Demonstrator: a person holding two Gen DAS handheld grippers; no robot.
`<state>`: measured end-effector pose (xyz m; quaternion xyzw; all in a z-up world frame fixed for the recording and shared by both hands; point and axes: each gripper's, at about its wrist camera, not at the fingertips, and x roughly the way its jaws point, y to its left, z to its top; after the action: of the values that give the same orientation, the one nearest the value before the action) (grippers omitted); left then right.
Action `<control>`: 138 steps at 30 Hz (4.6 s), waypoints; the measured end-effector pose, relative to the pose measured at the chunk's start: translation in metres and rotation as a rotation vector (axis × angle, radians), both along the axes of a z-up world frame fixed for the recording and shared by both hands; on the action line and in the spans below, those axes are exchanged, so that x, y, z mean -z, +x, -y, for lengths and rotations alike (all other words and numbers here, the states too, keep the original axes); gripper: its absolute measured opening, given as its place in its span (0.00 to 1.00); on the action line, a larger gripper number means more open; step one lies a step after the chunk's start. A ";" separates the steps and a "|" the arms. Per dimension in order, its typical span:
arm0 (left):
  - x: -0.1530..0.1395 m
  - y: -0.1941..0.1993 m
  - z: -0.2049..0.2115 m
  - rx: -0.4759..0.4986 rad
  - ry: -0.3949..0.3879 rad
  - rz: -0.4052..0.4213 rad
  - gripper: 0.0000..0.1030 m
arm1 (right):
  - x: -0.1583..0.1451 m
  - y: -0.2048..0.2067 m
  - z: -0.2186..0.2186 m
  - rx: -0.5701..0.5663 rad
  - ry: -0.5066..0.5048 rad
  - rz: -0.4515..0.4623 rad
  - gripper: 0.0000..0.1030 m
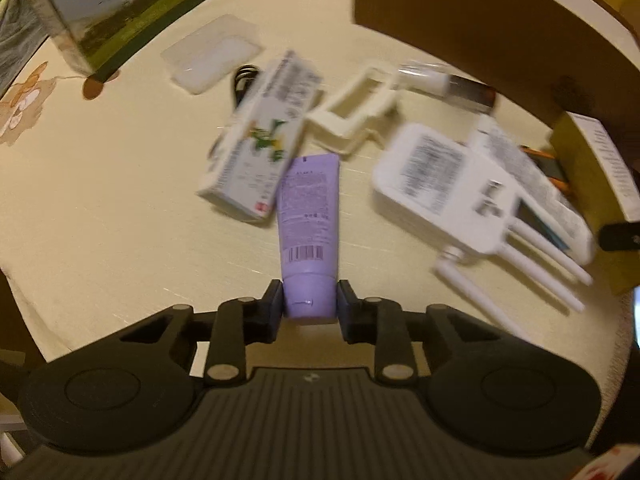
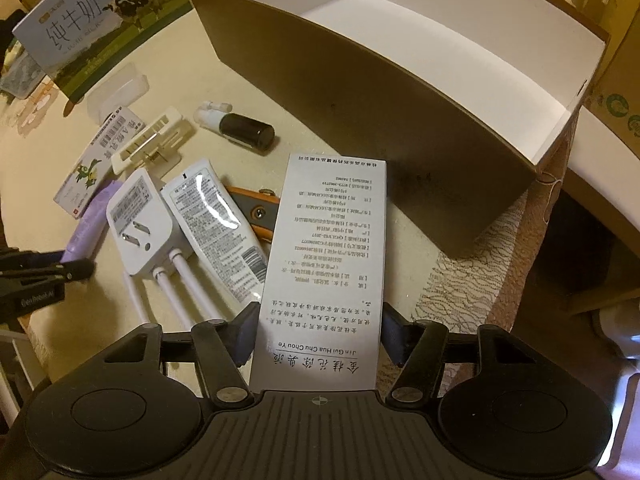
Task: Organize rigid objects
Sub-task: 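Reach the left tool to the purple tube while the right tool reaches the white leaflet box, then close the left tool on the purple tube while the right tool grips the leaflet box, then carry both items into the shoebox and open both tools to release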
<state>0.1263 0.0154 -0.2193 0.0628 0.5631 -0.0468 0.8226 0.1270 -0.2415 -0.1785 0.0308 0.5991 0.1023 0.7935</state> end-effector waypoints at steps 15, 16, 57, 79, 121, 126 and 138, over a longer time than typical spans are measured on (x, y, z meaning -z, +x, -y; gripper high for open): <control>-0.003 0.018 0.012 -0.008 -0.040 -0.056 0.37 | 0.007 0.005 0.001 0.011 0.004 -0.012 0.57; 0.000 0.021 0.013 -0.009 -0.033 -0.061 0.37 | 0.008 0.007 0.002 0.022 0.008 -0.011 0.58; -0.070 0.005 0.017 0.009 0.010 0.103 0.26 | -0.044 0.003 0.006 -0.004 0.073 0.116 0.55; -0.172 0.081 0.119 0.224 -0.171 0.390 0.26 | -0.128 0.058 0.045 0.186 0.127 0.254 0.55; -0.100 0.167 0.173 0.258 -0.200 0.226 0.43 | -0.061 0.120 0.100 0.363 0.079 0.146 0.57; -0.110 0.156 0.165 0.235 -0.204 0.219 0.43 | -0.070 0.106 0.096 0.349 0.096 0.169 0.57; -0.139 0.133 0.155 0.201 -0.183 0.236 0.43 | -0.100 0.082 0.090 0.326 0.151 0.231 0.57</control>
<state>0.2594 -0.1392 -0.0807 0.0487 0.4472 -0.1721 0.8764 0.2086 -0.3311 -0.0782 0.1748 0.4821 0.0200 0.8583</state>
